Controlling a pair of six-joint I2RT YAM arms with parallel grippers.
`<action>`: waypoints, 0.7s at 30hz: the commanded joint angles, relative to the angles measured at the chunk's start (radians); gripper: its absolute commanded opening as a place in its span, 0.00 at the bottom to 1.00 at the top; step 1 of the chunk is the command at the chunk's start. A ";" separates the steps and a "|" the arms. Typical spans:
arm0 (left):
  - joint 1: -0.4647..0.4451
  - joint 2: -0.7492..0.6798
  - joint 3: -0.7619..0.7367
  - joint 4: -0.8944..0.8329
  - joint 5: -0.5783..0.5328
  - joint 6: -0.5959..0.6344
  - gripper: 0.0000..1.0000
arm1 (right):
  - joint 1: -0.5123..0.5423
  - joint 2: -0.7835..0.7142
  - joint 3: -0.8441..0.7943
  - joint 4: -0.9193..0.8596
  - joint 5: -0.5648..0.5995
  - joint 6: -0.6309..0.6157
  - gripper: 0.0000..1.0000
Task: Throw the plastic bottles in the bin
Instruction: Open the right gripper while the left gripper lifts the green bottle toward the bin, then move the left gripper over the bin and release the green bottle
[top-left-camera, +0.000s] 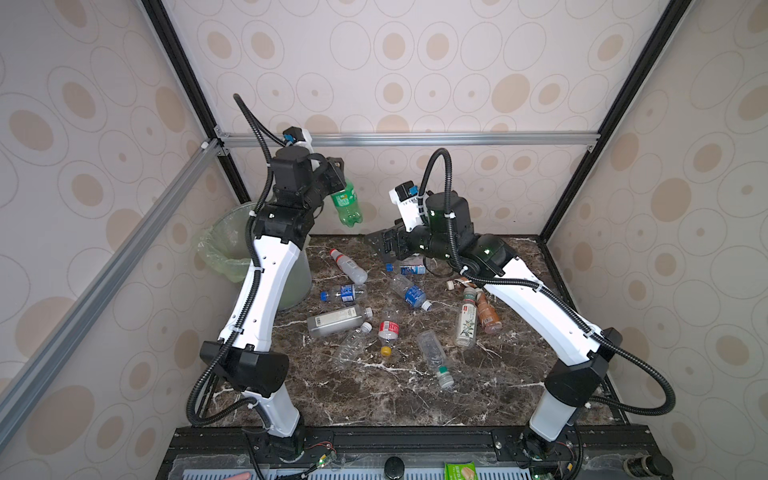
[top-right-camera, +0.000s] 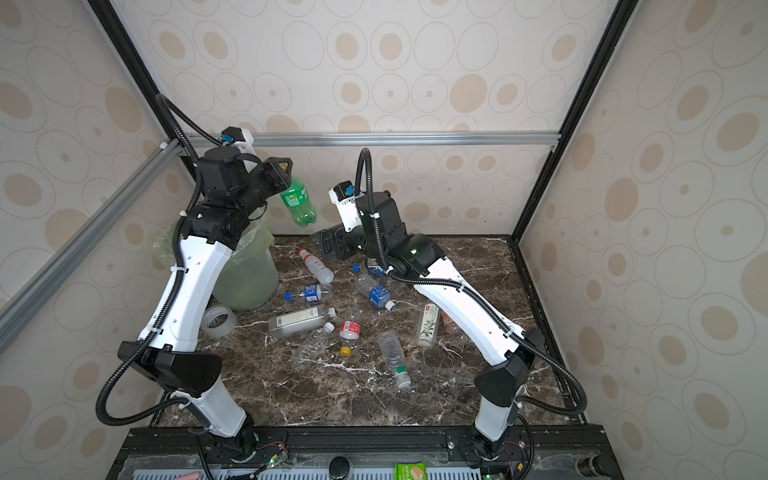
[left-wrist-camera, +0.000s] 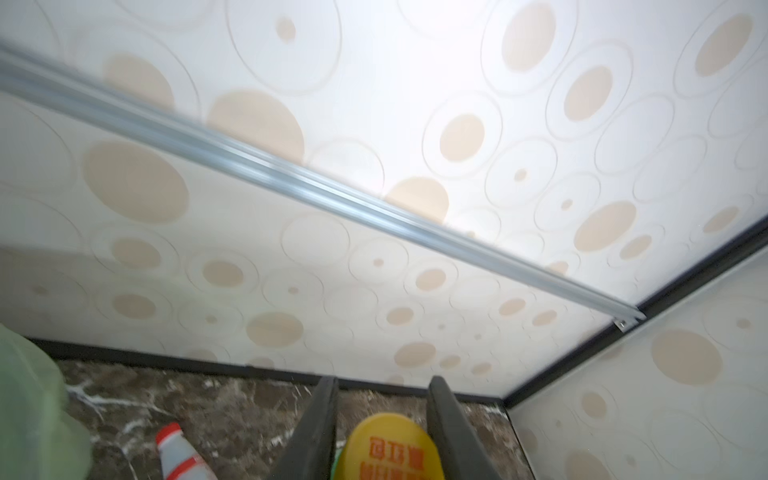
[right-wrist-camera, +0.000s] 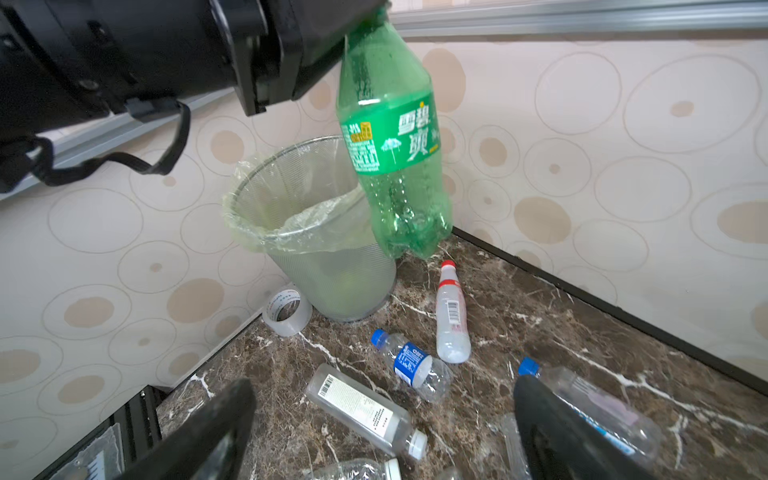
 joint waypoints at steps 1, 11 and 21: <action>0.007 -0.054 -0.012 0.080 -0.187 0.146 0.01 | -0.003 0.030 0.076 0.055 -0.086 -0.051 1.00; 0.007 -0.204 -0.112 0.380 -0.386 0.406 0.01 | -0.001 0.078 0.220 0.033 -0.130 -0.067 1.00; 0.007 -0.412 -0.314 0.732 -0.459 0.599 0.02 | -0.002 0.032 0.152 0.032 -0.109 -0.074 1.00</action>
